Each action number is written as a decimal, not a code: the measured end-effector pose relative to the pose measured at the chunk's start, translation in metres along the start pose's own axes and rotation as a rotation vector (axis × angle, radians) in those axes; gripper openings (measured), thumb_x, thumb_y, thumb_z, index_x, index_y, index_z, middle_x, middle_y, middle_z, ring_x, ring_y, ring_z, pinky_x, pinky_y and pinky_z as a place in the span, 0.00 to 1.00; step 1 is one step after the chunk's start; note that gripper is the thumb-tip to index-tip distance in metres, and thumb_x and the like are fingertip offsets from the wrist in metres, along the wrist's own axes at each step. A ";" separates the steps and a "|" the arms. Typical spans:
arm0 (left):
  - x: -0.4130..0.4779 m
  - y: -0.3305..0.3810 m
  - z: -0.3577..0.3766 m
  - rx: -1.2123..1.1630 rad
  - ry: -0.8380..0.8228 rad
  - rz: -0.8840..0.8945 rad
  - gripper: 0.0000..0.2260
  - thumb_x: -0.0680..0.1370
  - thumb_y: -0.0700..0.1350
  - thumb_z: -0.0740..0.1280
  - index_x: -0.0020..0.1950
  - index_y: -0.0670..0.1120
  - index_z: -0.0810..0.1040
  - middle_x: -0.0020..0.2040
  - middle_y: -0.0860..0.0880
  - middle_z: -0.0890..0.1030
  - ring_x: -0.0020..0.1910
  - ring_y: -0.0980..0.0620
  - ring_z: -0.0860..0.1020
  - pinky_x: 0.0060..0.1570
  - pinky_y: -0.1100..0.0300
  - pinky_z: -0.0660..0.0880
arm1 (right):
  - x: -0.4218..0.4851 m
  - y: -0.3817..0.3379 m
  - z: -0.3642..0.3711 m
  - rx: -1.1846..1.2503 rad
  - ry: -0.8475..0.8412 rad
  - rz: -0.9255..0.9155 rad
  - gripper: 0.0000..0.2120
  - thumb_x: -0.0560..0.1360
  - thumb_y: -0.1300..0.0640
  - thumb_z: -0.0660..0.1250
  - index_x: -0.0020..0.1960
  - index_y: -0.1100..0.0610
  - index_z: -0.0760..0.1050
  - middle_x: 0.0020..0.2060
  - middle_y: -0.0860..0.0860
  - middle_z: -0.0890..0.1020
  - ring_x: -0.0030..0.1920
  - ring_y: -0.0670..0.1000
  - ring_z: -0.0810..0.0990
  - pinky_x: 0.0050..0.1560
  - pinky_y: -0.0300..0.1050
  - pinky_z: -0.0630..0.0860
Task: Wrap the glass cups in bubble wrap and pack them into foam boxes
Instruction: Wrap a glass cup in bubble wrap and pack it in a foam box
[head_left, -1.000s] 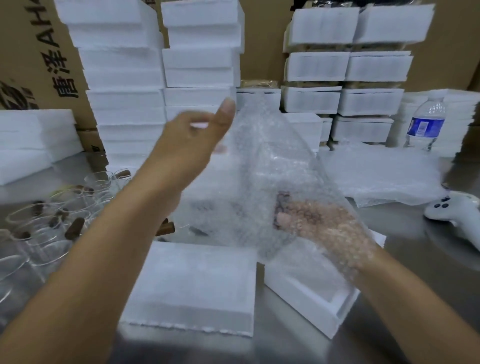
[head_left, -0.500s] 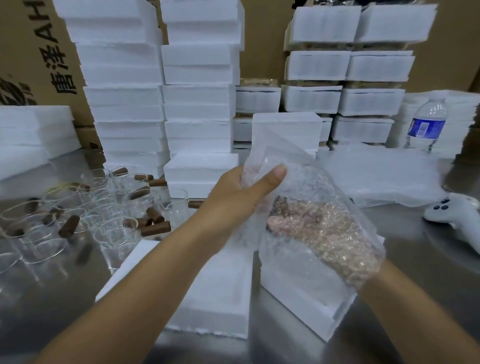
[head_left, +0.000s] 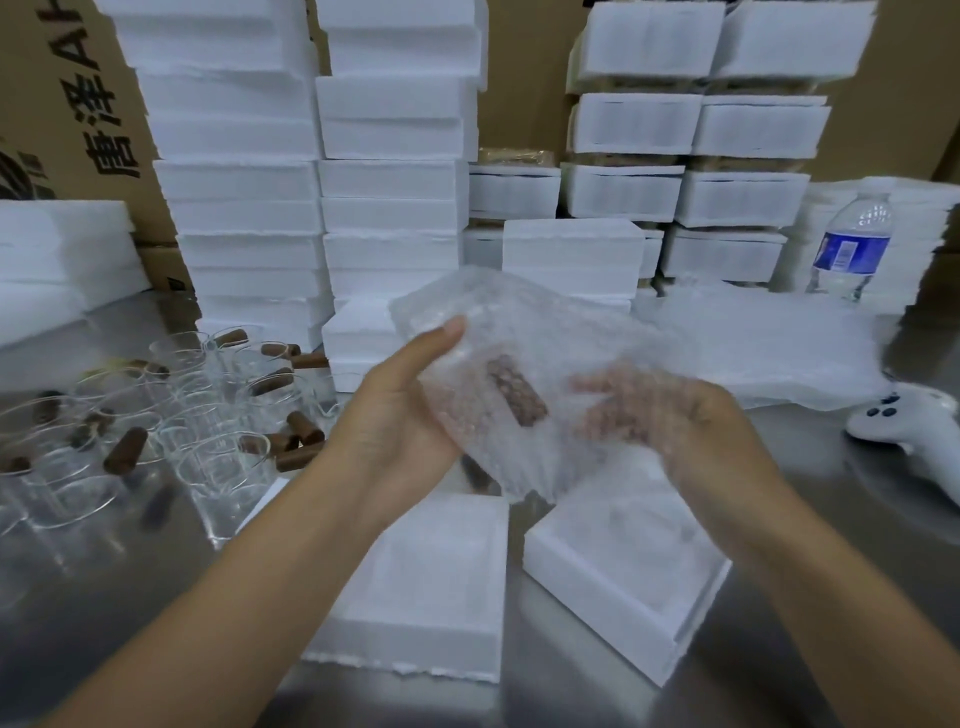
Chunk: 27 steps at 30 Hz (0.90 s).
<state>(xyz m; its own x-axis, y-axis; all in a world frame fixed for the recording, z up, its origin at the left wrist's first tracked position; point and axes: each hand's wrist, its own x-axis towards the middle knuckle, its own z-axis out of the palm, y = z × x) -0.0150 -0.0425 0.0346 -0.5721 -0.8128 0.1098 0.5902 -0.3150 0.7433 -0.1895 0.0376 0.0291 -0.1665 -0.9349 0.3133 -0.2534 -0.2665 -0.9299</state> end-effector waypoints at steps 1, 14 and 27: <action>0.000 0.002 -0.006 -0.009 0.023 0.038 0.11 0.68 0.45 0.70 0.48 0.46 0.85 0.54 0.44 0.83 0.54 0.45 0.82 0.60 0.47 0.74 | 0.002 0.002 0.000 0.009 0.091 -0.023 0.20 0.69 0.37 0.59 0.44 0.49 0.84 0.38 0.47 0.85 0.41 0.43 0.83 0.48 0.36 0.75; -0.010 0.005 -0.026 -0.251 -0.089 0.090 0.30 0.54 0.40 0.82 0.56 0.45 0.81 0.57 0.42 0.81 0.56 0.44 0.81 0.54 0.48 0.78 | 0.007 0.025 0.007 -0.027 0.075 -0.075 0.31 0.59 0.56 0.80 0.60 0.49 0.74 0.42 0.39 0.83 0.42 0.36 0.81 0.39 0.26 0.74; -0.010 -0.002 -0.023 -0.052 -0.048 0.134 0.37 0.57 0.43 0.82 0.65 0.44 0.77 0.59 0.42 0.80 0.58 0.45 0.80 0.52 0.52 0.78 | -0.005 0.008 0.015 -0.125 -0.118 -0.109 0.05 0.65 0.47 0.73 0.31 0.41 0.81 0.28 0.35 0.81 0.32 0.33 0.79 0.33 0.21 0.68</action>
<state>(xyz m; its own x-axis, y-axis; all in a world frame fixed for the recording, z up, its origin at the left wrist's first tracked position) 0.0022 -0.0445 0.0168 -0.5121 -0.8253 0.2379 0.6910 -0.2312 0.6849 -0.1764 0.0365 0.0178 -0.0208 -0.9251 0.3791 -0.3815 -0.3431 -0.8583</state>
